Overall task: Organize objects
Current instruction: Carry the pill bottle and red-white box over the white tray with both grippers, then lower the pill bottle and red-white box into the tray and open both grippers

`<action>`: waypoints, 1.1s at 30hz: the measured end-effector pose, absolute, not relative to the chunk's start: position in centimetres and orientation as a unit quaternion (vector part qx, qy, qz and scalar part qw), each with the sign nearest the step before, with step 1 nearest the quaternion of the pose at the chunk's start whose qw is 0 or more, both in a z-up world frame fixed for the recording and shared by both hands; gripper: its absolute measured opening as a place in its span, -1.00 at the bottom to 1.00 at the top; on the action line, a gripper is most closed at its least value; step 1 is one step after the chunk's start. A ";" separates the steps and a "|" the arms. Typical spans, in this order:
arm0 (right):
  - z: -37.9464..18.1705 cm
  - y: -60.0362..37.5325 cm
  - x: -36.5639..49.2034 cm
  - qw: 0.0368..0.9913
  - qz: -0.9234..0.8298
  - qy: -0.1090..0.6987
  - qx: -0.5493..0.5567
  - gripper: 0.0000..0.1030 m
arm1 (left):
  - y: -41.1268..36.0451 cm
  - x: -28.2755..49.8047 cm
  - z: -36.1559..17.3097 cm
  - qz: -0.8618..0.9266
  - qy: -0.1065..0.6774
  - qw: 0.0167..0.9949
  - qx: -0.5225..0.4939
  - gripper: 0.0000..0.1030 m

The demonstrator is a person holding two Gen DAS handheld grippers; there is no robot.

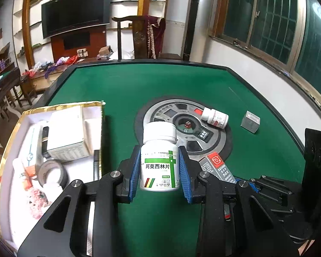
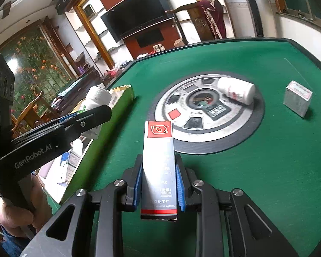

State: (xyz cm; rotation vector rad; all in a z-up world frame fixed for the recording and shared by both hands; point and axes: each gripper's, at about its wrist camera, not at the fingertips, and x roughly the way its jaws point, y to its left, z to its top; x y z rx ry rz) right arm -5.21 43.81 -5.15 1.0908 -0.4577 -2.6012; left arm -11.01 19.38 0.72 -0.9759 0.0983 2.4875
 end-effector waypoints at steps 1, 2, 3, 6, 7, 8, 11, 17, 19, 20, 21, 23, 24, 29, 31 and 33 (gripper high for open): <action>-5.1 43.5 -5.3 0.145 -0.900 -0.158 0.378 -0.49 | 19.1 -11.0 0.8 0.905 0.034 0.232 -0.355 -0.36; -5.1 43.1 -5.3 0.149 -0.900 -0.159 0.378 -0.50 | 18.6 -10.9 0.9 0.906 0.029 0.230 -0.353 -0.36; -5.1 42.7 -5.3 0.151 -0.900 -0.160 0.378 -0.49 | 18.3 -10.9 1.0 0.907 0.027 0.229 -0.352 -0.36; -5.0 41.3 -5.4 0.163 -0.897 -0.159 0.378 -0.50 | 17.3 -10.9 1.2 0.909 0.018 0.226 -0.349 -0.36; -5.0 41.0 -5.4 0.166 -0.897 -0.160 0.378 -0.50 | 17.0 -10.9 1.2 0.909 0.015 0.226 -0.349 -0.36; -5.0 40.5 -5.4 0.172 -0.896 -0.160 0.378 -0.50 | 16.6 -11.0 1.3 0.910 0.013 0.225 -0.348 -0.36; -4.7 39.1 -5.6 0.181 -0.895 -0.157 0.375 -0.50 | 15.3 -11.1 1.4 0.911 0.001 0.221 -0.348 -0.36; -4.4 36.3 -6.2 0.201 -0.892 -0.150 0.375 -0.50 | 12.3 -11.2 1.5 0.916 -0.021 0.207 -0.344 -0.36; -4.4 35.5 -6.3 0.207 -0.890 -0.146 0.379 -0.50 | 11.4 -11.1 1.7 0.916 -0.028 0.206 -0.343 -0.36; -4.4 34.9 -6.4 0.212 -0.888 -0.147 0.381 -0.50 | 10.7 -11.1 1.7 0.917 -0.033 0.204 -0.341 -0.36; -4.2 34.5 -6.5 0.217 -0.887 -0.147 0.380 -0.50 | 9.8 -11.1 1.7 0.918 -0.039 0.202 -0.339 -0.36; -3.8 33.0 -6.5 0.230 -0.886 -0.138 0.378 -0.50 | 8.0 -11.0 1.6 0.920 -0.053 0.194 -0.338 -0.36; -3.7 32.4 -6.4 0.233 -0.886 -0.135 0.377 -0.50 | 6.8 -11.0 1.6 0.922 -0.060 0.186 -0.335 -0.36; -3.3 28.6 -6.8 0.262 -0.881 -0.110 0.379 -0.50 | 1.7 -10.9 0.4 0.922 -0.089 0.151 -0.345 -0.36; -3.5 27.4 -7.0 0.269 -0.877 -0.101 0.384 -0.50 | 0.2 -10.9 -0.2 0.923 -0.091 0.129 -0.350 -0.36; -3.8 26.1 -7.2 0.279 -0.873 -0.093 0.389 -0.50 | -1.4 -11.0 -1.2 0.921 -0.098 0.112 -0.360 -0.36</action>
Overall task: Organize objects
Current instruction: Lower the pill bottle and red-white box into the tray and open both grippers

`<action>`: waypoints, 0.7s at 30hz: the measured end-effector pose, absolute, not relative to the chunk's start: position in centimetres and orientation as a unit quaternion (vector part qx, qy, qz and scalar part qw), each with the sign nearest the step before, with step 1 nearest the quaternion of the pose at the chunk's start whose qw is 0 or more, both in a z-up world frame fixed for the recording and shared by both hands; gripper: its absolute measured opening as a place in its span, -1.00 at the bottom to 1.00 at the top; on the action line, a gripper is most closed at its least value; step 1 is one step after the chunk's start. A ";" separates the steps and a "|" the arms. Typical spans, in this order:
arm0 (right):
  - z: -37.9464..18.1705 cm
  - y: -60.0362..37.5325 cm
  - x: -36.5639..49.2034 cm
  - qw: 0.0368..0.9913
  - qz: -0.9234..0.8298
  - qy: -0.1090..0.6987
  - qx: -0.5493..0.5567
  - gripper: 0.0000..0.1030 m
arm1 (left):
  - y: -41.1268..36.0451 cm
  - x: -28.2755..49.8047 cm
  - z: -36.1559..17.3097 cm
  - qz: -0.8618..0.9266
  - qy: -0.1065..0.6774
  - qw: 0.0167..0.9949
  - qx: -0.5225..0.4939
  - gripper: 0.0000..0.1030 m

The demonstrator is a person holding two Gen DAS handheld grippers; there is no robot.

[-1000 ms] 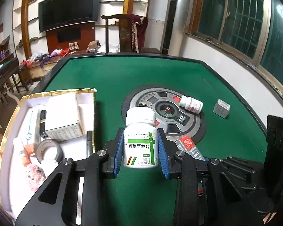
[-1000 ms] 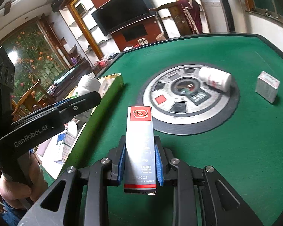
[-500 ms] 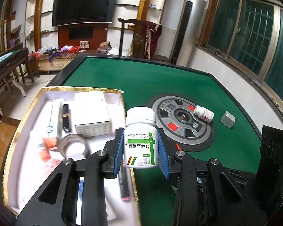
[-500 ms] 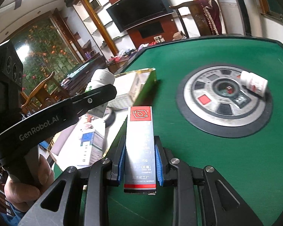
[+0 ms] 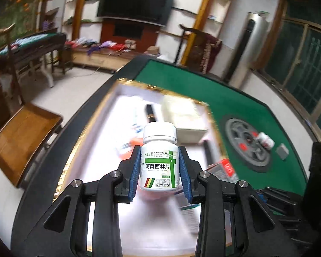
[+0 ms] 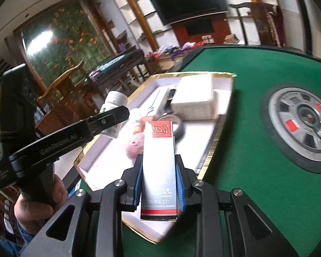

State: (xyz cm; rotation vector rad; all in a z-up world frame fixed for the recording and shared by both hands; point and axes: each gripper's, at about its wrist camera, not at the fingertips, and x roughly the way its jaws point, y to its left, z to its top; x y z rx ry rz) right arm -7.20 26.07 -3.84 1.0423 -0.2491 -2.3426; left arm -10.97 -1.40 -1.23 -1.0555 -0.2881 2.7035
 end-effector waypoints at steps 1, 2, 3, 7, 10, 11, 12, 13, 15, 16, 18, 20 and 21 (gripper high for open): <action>-3.9 25.5 -7.3 0.282 -0.872 -0.088 0.390 -0.50 | -2.0 -11.0 -1.6 0.920 -0.099 0.104 -0.364 -0.36; -4.0 24.9 -7.3 0.284 -0.871 -0.085 0.392 -0.50 | -2.4 -11.0 -1.9 0.920 -0.100 0.098 -0.366 -0.36; -4.1 24.4 -7.4 0.288 -0.870 -0.083 0.393 -0.50 | -3.0 -11.0 -2.3 0.920 -0.101 0.090 -0.369 -0.36; -4.3 22.1 -7.4 0.300 -0.867 -0.059 0.395 -0.50 | -4.2 -11.0 -3.2 0.917 -0.101 0.072 -0.380 -0.36; -4.5 20.1 -6.9 0.306 -0.865 -0.036 0.397 -0.50 | -4.3 -11.0 -3.9 0.914 -0.095 0.069 -0.388 -0.36; -4.8 19.5 -6.8 0.307 -0.864 -0.026 0.399 -0.50 | -4.3 -11.0 -4.1 0.913 -0.095 0.072 -0.391 -0.35; -5.0 19.2 -6.8 0.307 -0.863 -0.018 0.400 -0.50 | -4.3 -11.1 -4.3 0.911 -0.092 0.073 -0.394 -0.35; -5.2 18.9 -6.7 0.305 -0.864 -0.010 0.401 -0.50 | -4.3 -11.1 -4.5 0.910 -0.090 0.075 -0.397 -0.35; -5.7 18.7 -6.8 0.304 -0.863 0.000 0.404 -0.50 | -4.1 -11.3 -4.9 0.908 -0.089 0.078 -0.403 -0.35; -5.8 18.6 -6.8 0.304 -0.863 0.002 0.403 -0.50 | -4.2 -11.3 -5.0 0.906 -0.088 0.079 -0.405 -0.35; -5.9 18.5 -6.7 0.302 -0.865 0.009 0.401 -0.50 | -4.2 -11.4 -5.1 0.906 -0.084 0.075 -0.407 -0.35; -6.0 18.4 -6.5 0.302 -0.866 0.014 0.399 -0.50 | -4.1 -11.4 -5.1 0.907 -0.079 0.072 -0.408 -0.35; -6.0 18.4 -6.5 0.302 -0.865 0.015 0.400 -0.50 | -4.0 -11.4 -5.1 0.907 -0.077 0.069 -0.407 -0.35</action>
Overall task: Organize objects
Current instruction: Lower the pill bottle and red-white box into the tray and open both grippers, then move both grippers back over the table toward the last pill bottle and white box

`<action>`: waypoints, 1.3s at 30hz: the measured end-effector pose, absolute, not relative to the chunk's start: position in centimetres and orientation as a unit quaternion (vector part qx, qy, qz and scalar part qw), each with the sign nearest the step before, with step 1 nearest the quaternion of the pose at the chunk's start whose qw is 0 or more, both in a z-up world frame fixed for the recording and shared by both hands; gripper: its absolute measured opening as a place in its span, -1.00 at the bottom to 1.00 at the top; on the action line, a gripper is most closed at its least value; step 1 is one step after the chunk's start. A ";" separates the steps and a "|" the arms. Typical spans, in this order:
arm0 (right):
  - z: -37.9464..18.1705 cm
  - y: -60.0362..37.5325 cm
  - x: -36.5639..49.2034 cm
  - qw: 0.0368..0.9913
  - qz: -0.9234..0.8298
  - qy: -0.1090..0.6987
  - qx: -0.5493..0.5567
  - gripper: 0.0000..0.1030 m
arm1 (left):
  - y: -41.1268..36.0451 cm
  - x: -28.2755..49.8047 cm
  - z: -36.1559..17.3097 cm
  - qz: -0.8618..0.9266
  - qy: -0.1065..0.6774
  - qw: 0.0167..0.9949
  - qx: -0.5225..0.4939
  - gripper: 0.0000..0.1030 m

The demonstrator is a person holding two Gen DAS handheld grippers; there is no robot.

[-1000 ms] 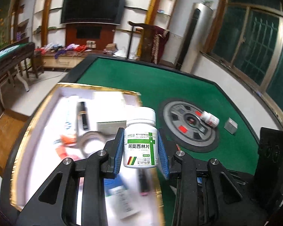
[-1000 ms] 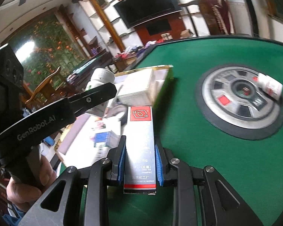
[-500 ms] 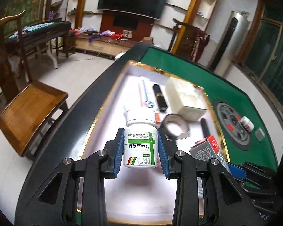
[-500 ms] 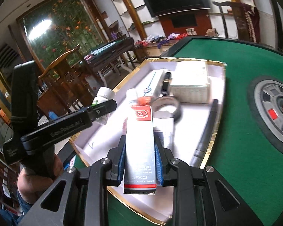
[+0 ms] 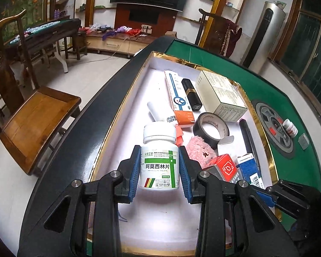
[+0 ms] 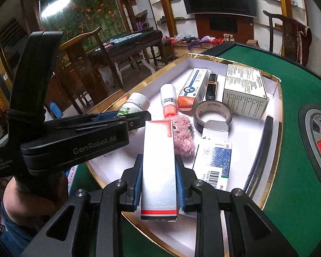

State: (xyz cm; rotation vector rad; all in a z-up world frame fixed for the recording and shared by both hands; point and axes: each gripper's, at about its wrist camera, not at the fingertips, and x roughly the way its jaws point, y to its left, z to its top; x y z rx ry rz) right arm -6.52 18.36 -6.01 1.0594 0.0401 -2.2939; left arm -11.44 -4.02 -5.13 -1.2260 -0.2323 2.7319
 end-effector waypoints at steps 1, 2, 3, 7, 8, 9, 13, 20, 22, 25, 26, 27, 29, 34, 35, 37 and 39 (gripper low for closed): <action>-6.1 18.2 -6.5 0.304 -0.863 0.016 0.403 -0.49 | -4.0 -11.4 -5.1 0.908 -0.076 0.068 -0.407 -0.35; -6.3 18.1 -6.5 0.306 -0.861 0.016 0.406 -0.49 | -4.0 -11.4 -5.1 0.908 -0.076 0.067 -0.407 -0.35; -6.5 18.0 -6.4 0.305 -0.861 0.019 0.405 -0.49 | -4.0 -11.4 -5.1 0.908 -0.076 0.068 -0.406 -0.35; -6.5 18.0 -6.4 0.305 -0.863 0.022 0.402 -0.48 | -3.9 -11.5 -5.1 0.910 -0.073 0.063 -0.404 -0.35; -6.5 18.1 -6.4 0.310 -0.860 0.018 0.405 -0.48 | -3.9 -11.5 -5.1 0.910 -0.074 0.063 -0.402 -0.35; -6.5 18.1 -6.3 0.311 -0.859 0.021 0.407 -0.48 | -3.9 -11.5 -5.1 0.911 -0.075 0.064 -0.401 -0.35; -6.4 18.1 -6.1 0.311 -0.857 0.024 0.409 -0.47 | -3.9 -11.5 -4.9 0.911 -0.080 0.069 -0.398 -0.35; -5.1 19.7 -5.5 0.321 -0.858 -0.006 0.400 -0.46 | -4.4 -10.7 -3.4 0.922 -0.112 0.103 -0.356 -0.15; -4.5 20.4 -5.2 0.325 -0.860 -0.016 0.393 -0.44 | -4.2 -10.6 -3.2 0.924 -0.110 0.109 -0.350 -0.15; -3.5 22.3 -5.0 0.337 -0.858 -0.051 0.385 -0.43 | -3.7 -10.1 -2.7 0.926 -0.110 0.124 -0.340 -0.15; -3.1 23.4 -4.8 0.339 -0.858 -0.062 0.380 -0.43 | -3.3 -10.0 -2.4 0.926 -0.105 0.127 -0.339 -0.15; -2.8 24.4 -4.6 0.337 -0.861 -0.067 0.375 -0.42 | -2.8 -9.7 -2.0 0.927 -0.099 0.129 -0.337 -0.15; -2.1 27.4 -4.3 0.321 -0.871 -0.071 0.364 -0.42 | -1.5 -9.2 -1.3 0.928 -0.089 0.138 -0.335 -0.15; -1.3 37.5 -4.4 0.243 -0.901 -0.093 0.346 -0.36 | 4.6 -8.8 0.4 0.909 -0.072 0.198 -0.359 -0.15; -1.3 39.6 -4.6 0.227 -0.905 -0.102 0.345 -0.35 | 6.3 -9.0 0.4 0.902 -0.068 0.212 -0.370 -0.15; -1.5 44.2 -5.2 0.190 -0.912 -0.112 0.346 -0.25 | 10.3 -9.6 0.2 0.881 -0.068 0.251 -0.395 -0.15; -1.5 48.7 -5.6 0.142 -0.921 -0.107 0.345 -0.24 | 14.4 -10.5 -0.4 0.856 -0.068 0.284 -0.426 -0.15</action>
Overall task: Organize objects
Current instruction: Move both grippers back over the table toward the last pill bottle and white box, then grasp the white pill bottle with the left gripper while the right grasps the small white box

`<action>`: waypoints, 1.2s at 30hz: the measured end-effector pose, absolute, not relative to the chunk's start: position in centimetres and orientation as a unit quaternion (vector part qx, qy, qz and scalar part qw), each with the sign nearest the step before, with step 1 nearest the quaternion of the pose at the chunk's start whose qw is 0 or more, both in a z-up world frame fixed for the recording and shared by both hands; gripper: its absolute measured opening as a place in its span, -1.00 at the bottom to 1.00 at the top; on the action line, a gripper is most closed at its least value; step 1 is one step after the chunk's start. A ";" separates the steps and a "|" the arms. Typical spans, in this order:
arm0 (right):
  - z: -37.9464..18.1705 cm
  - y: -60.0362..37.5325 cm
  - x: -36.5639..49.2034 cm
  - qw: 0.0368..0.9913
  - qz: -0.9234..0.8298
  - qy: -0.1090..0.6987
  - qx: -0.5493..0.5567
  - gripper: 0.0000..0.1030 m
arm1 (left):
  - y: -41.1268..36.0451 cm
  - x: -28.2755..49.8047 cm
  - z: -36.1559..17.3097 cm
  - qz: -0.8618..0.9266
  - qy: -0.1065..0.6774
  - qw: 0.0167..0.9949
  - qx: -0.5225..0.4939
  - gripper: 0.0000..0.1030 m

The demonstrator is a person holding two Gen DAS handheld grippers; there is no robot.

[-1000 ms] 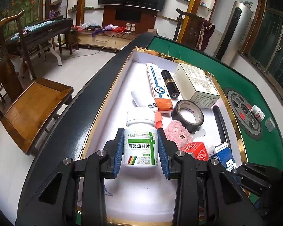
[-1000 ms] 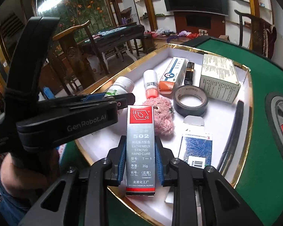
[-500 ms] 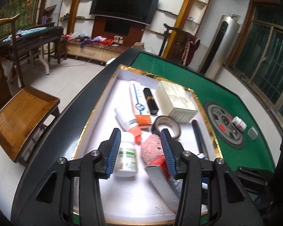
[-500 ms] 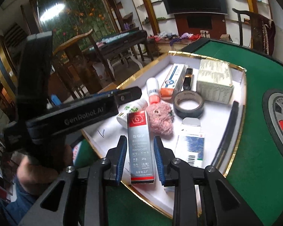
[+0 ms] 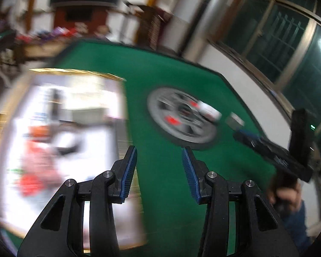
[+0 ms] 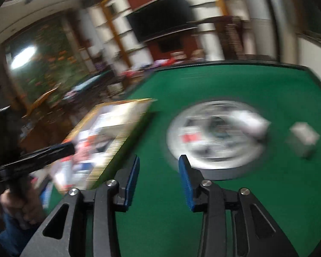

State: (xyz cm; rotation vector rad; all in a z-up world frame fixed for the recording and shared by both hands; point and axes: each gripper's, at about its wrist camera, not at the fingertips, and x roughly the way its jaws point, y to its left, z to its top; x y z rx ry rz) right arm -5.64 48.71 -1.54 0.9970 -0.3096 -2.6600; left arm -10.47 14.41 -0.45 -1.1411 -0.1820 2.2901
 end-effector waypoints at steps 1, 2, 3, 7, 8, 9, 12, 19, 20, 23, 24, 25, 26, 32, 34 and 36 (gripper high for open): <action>-1.5 51.3 -5.9 0.111 -0.928 -0.097 0.343 -0.22 | 16.2 -10.9 -0.7 0.846 -0.064 0.293 -0.440 -0.15; -1.6 53.2 -6.4 0.087 -0.930 -0.087 0.347 -0.19 | 18.1 -11.2 -1.0 0.837 -0.060 0.302 -0.452 -0.15; -1.8 54.7 -6.6 0.071 -0.931 -0.082 0.348 -0.16 | 20.2 -11.7 -1.3 0.830 -0.057 0.307 -0.462 -0.15; -2.6 60.6 -8.5 0.035 -0.931 -0.085 0.352 -0.02 | 24.3 -12.2 -2.1 0.821 -0.043 0.303 -0.482 -0.16; -2.8 61.7 -9.0 0.037 -0.932 -0.095 0.349 -0.02 | 24.9 -12.3 -2.3 0.818 -0.045 0.307 -0.484 -0.16; -3.0 62.3 -9.4 0.041 -0.932 -0.103 0.346 -0.02 | 25.5 -12.2 -2.5 0.816 -0.045 0.310 -0.486 -0.16; -3.5 63.3 -10.4 0.050 -0.927 -0.120 0.352 -0.02 | 26.3 -12.2 -2.9 0.817 -0.037 0.306 -0.487 -0.16; -5.1 62.7 -13.4 0.063 -0.919 -0.046 0.387 -0.02 | 26.7 -13.5 -4.2 0.814 -0.036 0.286 -0.505 -0.16; -5.6 62.4 -13.9 0.067 -0.915 -0.035 0.396 -0.02 | 26.7 -13.6 -4.3 0.813 -0.037 0.283 -0.507 -0.16; -6.4 61.6 -14.5 0.064 -0.914 -0.012 0.400 -0.02 | 27.0 -14.5 -4.5 0.807 -0.055 0.276 -0.518 -0.16; -6.7 61.5 -14.6 0.059 -0.912 -0.010 0.405 -0.04 | 27.2 -14.8 -4.5 0.805 -0.063 0.275 -0.522 -0.16; -7.0 61.4 -14.7 0.056 -0.909 -0.010 0.413 -0.18 | 27.4 -15.0 -4.4 0.803 -0.072 0.273 -0.525 -0.16; -7.6 61.2 -14.9 0.054 -0.900 -0.010 0.432 -0.32 | 27.6 -15.4 -4.3 0.801 -0.082 0.271 -0.528 -0.16; -7.8 61.0 -13.7 0.040 -0.902 -0.023 0.429 -0.35 | 30.5 -18.7 -3.6 0.782 -0.149 0.251 -0.551 -0.16; -7.9 61.4 -13.2 0.026 -0.904 -0.031 0.425 -0.35 | 31.4 -20.0 -3.4 0.778 -0.168 0.230 -0.559 -0.16; -7.9 62.3 -12.9 0.027 -0.905 -0.055 0.421 -0.35 | 33.1 -21.3 -3.5 0.769 -0.178 0.221 -0.573 -0.16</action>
